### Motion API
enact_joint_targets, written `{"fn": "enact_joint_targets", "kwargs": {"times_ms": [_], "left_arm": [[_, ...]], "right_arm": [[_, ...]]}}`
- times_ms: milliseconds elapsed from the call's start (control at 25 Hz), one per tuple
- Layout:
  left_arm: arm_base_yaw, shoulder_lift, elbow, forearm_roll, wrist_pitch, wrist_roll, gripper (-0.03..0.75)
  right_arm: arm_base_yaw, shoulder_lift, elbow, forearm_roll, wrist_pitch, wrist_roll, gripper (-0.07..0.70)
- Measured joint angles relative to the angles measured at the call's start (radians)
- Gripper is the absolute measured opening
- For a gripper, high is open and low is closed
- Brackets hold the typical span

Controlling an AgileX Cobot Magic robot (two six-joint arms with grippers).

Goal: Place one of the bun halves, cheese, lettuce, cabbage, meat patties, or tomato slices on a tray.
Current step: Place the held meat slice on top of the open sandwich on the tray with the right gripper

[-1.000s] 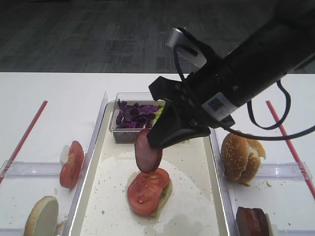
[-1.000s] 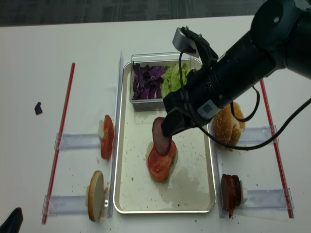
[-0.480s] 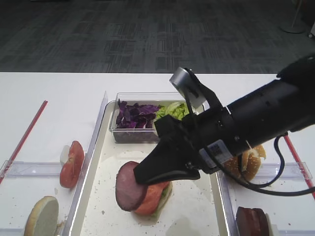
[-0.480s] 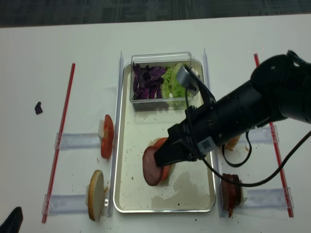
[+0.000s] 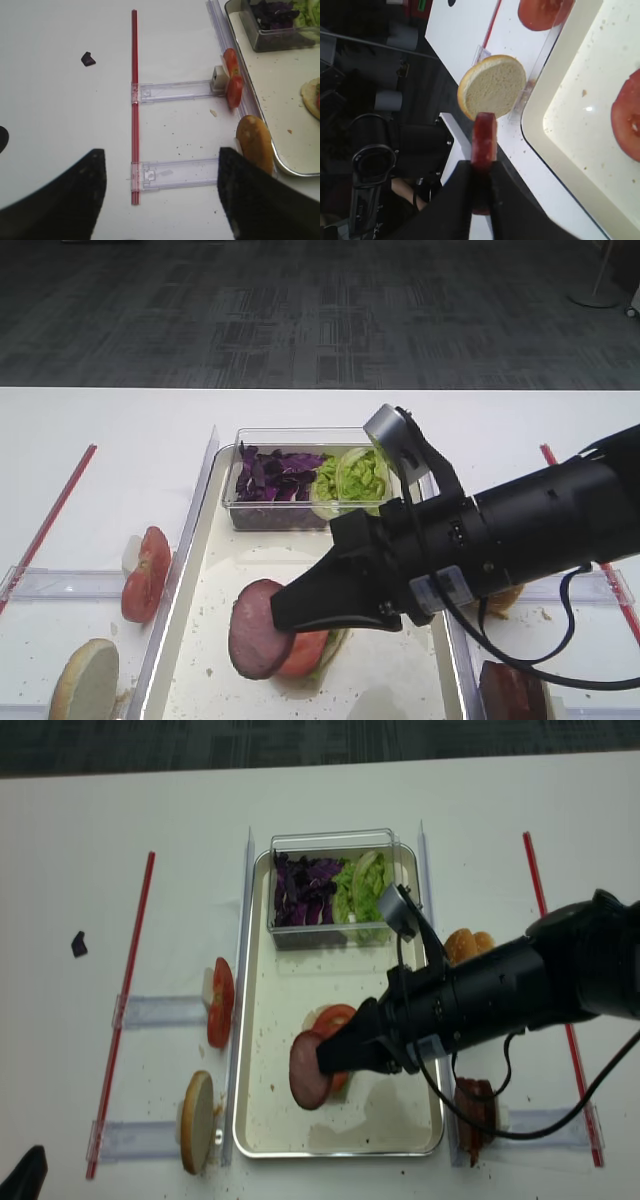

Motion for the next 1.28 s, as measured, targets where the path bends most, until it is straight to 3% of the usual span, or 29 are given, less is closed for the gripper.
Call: {"fn": "enact_joint_targets", "kwargs": {"times_ms": [240,400,520,1280], "left_arm": [[0.000,0.000,0.000,0.000,0.000,0.000,0.439],[0.000,0.000,0.000,0.000,0.000,0.000,0.439],[0.000,0.000,0.000,0.000,0.000,0.000,0.439],[0.000,0.000,0.000,0.000,0.000,0.000,0.440]], "right_arm": [[-0.059,0.047,0.000,0.036,0.017,-0.055,0.120],[-0.176,0.091,0.000,0.021,0.102,-0.072,0.120],[-0.217,0.110,0.000,0.019,0.119,-0.088,0.120],[-0.219,0.250,-0.002,0.050,0.130,-0.180,0.120]]}}
